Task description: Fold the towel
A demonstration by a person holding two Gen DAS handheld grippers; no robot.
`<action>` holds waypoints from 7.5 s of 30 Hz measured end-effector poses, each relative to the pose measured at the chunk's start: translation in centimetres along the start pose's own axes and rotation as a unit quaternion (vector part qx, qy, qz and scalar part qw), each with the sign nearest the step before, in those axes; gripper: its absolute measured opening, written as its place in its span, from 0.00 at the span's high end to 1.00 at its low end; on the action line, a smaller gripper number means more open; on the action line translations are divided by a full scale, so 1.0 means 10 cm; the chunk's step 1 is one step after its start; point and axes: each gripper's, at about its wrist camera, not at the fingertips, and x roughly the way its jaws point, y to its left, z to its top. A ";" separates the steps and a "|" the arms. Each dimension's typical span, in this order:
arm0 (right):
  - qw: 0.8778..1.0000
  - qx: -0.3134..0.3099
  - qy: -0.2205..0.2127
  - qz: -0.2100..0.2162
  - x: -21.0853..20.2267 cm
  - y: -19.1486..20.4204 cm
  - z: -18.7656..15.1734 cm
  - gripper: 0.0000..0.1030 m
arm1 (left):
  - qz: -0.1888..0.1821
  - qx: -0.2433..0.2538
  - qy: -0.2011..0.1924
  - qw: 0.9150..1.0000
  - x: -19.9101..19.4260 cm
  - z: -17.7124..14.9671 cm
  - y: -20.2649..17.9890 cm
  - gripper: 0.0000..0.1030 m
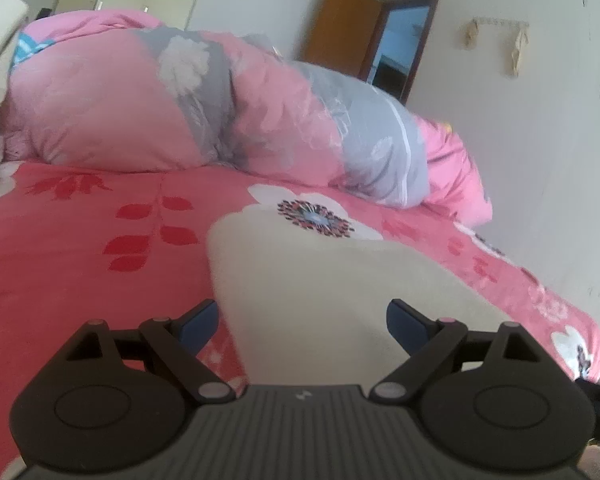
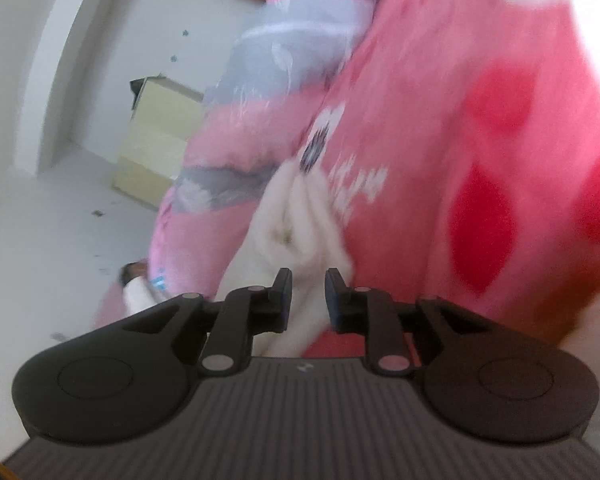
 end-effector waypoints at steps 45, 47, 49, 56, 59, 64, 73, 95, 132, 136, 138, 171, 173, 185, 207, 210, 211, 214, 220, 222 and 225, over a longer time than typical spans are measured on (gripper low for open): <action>0.921 -0.339 0.073 -0.177 2.01 1.49 0.45 0.88 | -0.076 0.070 0.045 0.994 0.31 0.06 0.07 0.09; 0.920 -0.342 0.070 -0.177 2.14 1.54 0.51 0.88 | -0.077 0.068 0.046 0.994 0.32 0.06 0.08 0.08; 0.912 -0.345 0.090 -0.203 2.38 1.42 0.51 0.89 | -0.081 0.059 0.053 0.994 0.33 0.07 0.10 0.08; 0.904 -0.342 0.113 -0.230 2.58 1.46 0.55 0.87 | -0.083 0.048 0.061 0.994 0.35 0.08 0.13 0.08; 0.907 -0.343 0.106 -0.222 2.66 1.57 0.63 0.87 | -0.083 0.045 0.063 0.993 0.35 0.08 0.14 0.08; 0.905 -0.325 0.123 -0.244 2.96 1.30 0.67 0.89 | -0.088 0.043 0.066 0.993 0.37 0.09 0.16 0.08; 0.912 -0.290 0.136 -0.257 3.15 1.24 0.79 0.87 | -0.090 0.042 0.069 0.993 0.37 0.08 0.15 0.08; 0.923 -0.314 0.107 -0.196 2.20 1.54 0.54 0.85 | -0.082 0.037 0.080 0.993 0.32 0.11 0.16 0.08; 0.931 -0.283 0.062 -0.222 1.53 1.14 0.06 0.83 | -0.073 0.054 0.063 0.994 0.11 0.19 0.06 0.08; 0.938 -0.274 0.042 -0.206 1.34 1.30 0.09 0.83 | -0.075 0.058 0.074 0.993 0.12 0.16 0.01 0.08; 0.939 -0.280 0.030 -0.196 1.23 1.37 0.06 0.83 | -0.074 0.060 0.084 0.992 0.14 0.13 -0.02 0.08; 0.920 -0.314 0.088 -0.218 1.07 1.12 -0.49 0.85 | -0.051 0.054 0.102 0.992 0.13 0.10 -0.06 0.05; 0.917 -0.321 0.090 -0.219 1.07 1.13 -0.50 0.84 | -0.051 0.054 0.103 0.992 0.13 0.11 -0.06 0.05; 0.915 -0.329 0.087 -0.217 1.06 1.12 -0.52 0.84 | -0.048 0.058 0.103 0.992 0.12 0.11 -0.06 0.05; 0.916 -0.328 0.082 -0.215 1.05 1.11 -0.56 0.83 | -0.058 0.028 0.116 0.991 0.10 0.11 0.04 0.02; 0.917 -0.325 0.082 -0.215 1.05 1.11 -0.55 0.83 | -0.061 0.016 0.115 0.991 0.09 0.12 0.09 0.02; 0.918 -0.324 0.081 -0.214 1.04 1.11 -0.55 0.83 | -0.062 0.011 0.113 0.992 0.08 0.13 0.11 0.02; 0.920 -0.321 0.078 -0.211 1.03 1.11 -0.56 0.83 | -0.063 -0.002 0.105 0.992 0.05 0.16 0.20 0.02; 0.924 -0.315 0.075 -0.203 1.01 1.09 -0.54 0.82 | -0.058 -0.022 0.103 0.993 0.04 0.20 0.39 0.02; 0.925 -0.314 0.074 -0.201 1.00 1.08 -0.54 0.82 | -0.055 -0.033 0.104 0.993 0.05 0.20 0.47 0.02; 0.927 -0.311 0.076 -0.195 0.96 1.09 -0.52 0.79 | -0.049 -0.051 0.104 0.992 0.05 0.21 0.59 0.02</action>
